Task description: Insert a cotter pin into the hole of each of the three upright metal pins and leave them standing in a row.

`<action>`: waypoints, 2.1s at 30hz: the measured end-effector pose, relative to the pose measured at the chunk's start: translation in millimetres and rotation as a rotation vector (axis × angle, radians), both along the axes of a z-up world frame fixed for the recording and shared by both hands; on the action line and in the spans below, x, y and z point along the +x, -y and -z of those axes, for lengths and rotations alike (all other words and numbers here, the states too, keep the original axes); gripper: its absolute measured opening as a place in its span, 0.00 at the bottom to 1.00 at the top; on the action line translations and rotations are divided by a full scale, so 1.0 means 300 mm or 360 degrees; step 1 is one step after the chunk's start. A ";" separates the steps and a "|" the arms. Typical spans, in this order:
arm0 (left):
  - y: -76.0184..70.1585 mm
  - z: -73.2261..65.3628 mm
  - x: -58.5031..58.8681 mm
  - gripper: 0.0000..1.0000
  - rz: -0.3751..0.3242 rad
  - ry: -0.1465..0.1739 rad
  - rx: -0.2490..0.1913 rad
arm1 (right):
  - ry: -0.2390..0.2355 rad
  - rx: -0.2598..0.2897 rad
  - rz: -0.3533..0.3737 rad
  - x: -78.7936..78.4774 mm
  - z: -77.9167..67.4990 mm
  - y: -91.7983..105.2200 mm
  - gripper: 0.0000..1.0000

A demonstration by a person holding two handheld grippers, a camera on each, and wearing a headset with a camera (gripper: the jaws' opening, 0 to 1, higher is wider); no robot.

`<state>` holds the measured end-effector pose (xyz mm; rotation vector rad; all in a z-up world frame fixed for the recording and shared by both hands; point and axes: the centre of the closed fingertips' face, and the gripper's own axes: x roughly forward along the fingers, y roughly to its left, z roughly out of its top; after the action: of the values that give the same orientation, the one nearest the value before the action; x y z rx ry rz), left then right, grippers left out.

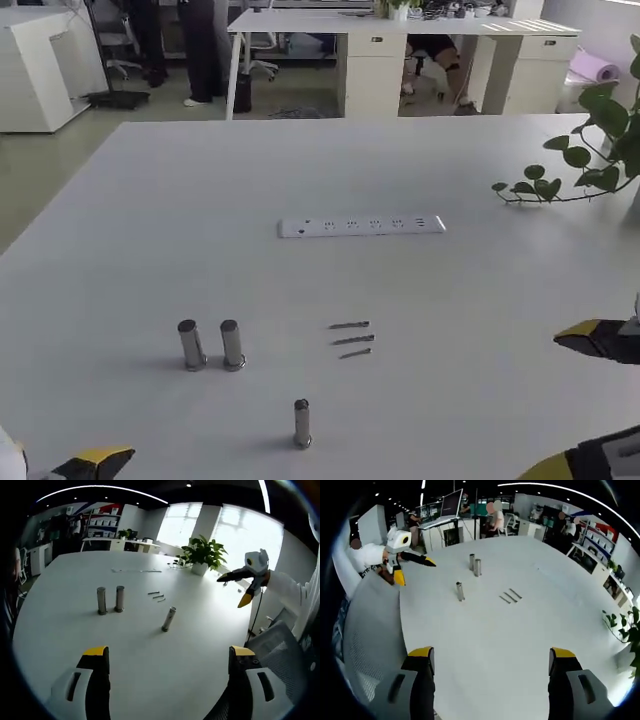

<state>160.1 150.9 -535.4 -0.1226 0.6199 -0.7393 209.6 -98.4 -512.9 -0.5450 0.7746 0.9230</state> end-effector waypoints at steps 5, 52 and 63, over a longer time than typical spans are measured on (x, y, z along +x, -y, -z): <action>0.001 -0.010 -0.017 0.99 0.0020 0.0005 0.0009 | -0.0024 -0.0097 -0.0180 0.033 0.024 -0.044 0.93; 0.034 -0.046 -0.064 0.98 -0.0091 -0.0012 -0.0126 | -0.0057 -0.0370 -0.0858 0.275 0.273 -0.301 0.37; 0.019 -0.053 -0.068 0.95 -0.0121 -0.0013 -0.0134 | -0.0072 -0.0327 -0.0836 0.334 0.292 -0.362 0.26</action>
<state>139.6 145.4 -519.3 -0.2258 0.5892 -0.6917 309.9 10.2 -600.3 -0.9376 0.7861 1.3496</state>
